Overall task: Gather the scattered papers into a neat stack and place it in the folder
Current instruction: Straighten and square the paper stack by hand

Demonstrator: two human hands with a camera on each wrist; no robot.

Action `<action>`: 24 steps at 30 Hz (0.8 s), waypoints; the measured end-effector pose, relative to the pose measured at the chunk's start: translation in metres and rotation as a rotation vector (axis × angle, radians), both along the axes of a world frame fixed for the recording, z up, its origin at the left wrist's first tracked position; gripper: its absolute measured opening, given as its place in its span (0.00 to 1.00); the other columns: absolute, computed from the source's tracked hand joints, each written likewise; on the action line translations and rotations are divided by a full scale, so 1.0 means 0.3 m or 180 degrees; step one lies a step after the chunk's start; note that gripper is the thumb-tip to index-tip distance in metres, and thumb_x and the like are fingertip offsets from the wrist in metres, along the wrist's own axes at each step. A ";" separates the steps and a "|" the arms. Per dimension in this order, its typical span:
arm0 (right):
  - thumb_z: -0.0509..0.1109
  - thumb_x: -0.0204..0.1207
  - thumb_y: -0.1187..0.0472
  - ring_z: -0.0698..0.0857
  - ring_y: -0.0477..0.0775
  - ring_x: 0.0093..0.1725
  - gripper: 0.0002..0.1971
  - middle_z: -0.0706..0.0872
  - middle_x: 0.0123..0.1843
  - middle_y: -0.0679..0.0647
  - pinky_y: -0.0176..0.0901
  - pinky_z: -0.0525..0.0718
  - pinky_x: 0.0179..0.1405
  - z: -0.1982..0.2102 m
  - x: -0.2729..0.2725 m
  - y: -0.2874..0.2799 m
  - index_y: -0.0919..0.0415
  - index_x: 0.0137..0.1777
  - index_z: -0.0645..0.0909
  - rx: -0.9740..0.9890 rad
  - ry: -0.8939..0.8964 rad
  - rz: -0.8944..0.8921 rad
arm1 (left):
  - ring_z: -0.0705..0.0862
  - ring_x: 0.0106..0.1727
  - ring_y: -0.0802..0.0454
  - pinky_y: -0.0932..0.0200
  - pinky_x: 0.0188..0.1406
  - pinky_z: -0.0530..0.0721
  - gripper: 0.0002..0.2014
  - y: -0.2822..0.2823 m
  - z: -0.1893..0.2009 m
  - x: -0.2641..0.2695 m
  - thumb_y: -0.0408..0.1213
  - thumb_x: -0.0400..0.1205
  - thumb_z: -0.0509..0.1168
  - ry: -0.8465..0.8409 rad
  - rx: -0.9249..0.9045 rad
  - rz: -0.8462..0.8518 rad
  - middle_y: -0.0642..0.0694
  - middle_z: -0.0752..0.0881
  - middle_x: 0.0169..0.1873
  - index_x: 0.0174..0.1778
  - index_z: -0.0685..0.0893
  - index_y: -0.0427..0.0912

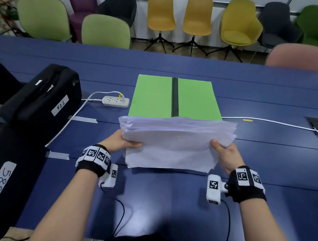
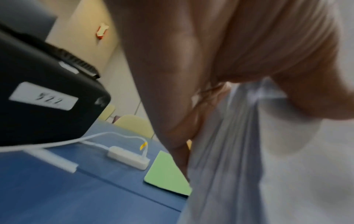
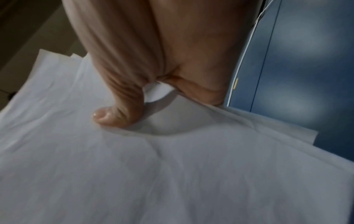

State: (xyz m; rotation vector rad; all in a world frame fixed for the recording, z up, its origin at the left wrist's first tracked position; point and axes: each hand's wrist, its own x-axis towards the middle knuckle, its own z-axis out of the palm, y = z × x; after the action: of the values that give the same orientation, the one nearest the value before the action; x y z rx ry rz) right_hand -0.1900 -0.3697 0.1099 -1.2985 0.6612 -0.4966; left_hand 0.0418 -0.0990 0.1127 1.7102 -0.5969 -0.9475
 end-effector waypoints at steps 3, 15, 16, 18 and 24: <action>0.78 0.56 0.45 0.90 0.41 0.37 0.23 0.92 0.37 0.43 0.33 0.86 0.37 0.025 0.024 0.009 0.60 0.46 0.84 0.0019 -0.0181 -0.0126 | 0.84 0.50 0.78 0.80 0.49 0.79 0.25 -0.029 0.034 -0.015 0.25 0.72 0.75 -0.0557 -0.0100 0.0132 0.63 0.89 0.49 0.57 0.80 0.57; 0.70 0.75 0.70 0.87 0.34 0.32 0.09 0.88 0.51 0.57 0.24 0.84 0.32 -0.196 -0.010 0.066 0.66 0.54 0.81 -0.0152 0.0616 -0.0259 | 0.85 0.53 0.48 0.54 0.55 0.84 0.15 -0.062 -0.127 -0.084 0.31 0.74 0.75 -0.0374 0.0389 0.0910 0.41 0.88 0.51 0.56 0.84 0.40; 0.70 0.75 0.69 0.87 0.32 0.31 0.09 0.86 0.53 0.60 0.24 0.83 0.31 -0.206 -0.018 0.074 0.66 0.54 0.81 -0.0128 0.0659 -0.0254 | 0.86 0.50 0.49 0.57 0.50 0.85 0.15 -0.063 -0.130 -0.096 0.28 0.74 0.74 -0.0222 0.0313 0.1014 0.42 0.87 0.49 0.55 0.83 0.39; 0.73 0.74 0.67 0.88 0.36 0.33 0.08 0.87 0.51 0.59 0.26 0.85 0.32 -0.202 -0.023 0.075 0.64 0.52 0.82 -0.0052 0.0671 -0.0332 | 0.88 0.42 0.57 0.68 0.41 0.87 0.17 -0.067 -0.124 -0.101 0.26 0.73 0.75 -0.0045 0.0087 0.1157 0.47 0.88 0.45 0.56 0.84 0.39; 0.82 0.61 0.51 0.90 0.38 0.36 0.24 0.92 0.38 0.44 0.32 0.86 0.35 -0.152 -0.006 0.060 0.64 0.54 0.85 0.0037 0.0507 -0.0479 | 0.82 0.48 0.50 0.62 0.42 0.81 0.21 -0.035 -0.132 -0.071 0.15 0.72 0.63 -0.0540 0.0575 0.1043 0.48 0.86 0.42 0.60 0.82 0.33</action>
State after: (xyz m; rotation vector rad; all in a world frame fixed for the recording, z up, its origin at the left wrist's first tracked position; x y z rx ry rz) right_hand -0.1919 -0.3516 0.0643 -1.2919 0.8982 -0.5140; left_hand 0.0205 -0.1096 0.0731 1.9903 -0.3309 -0.6428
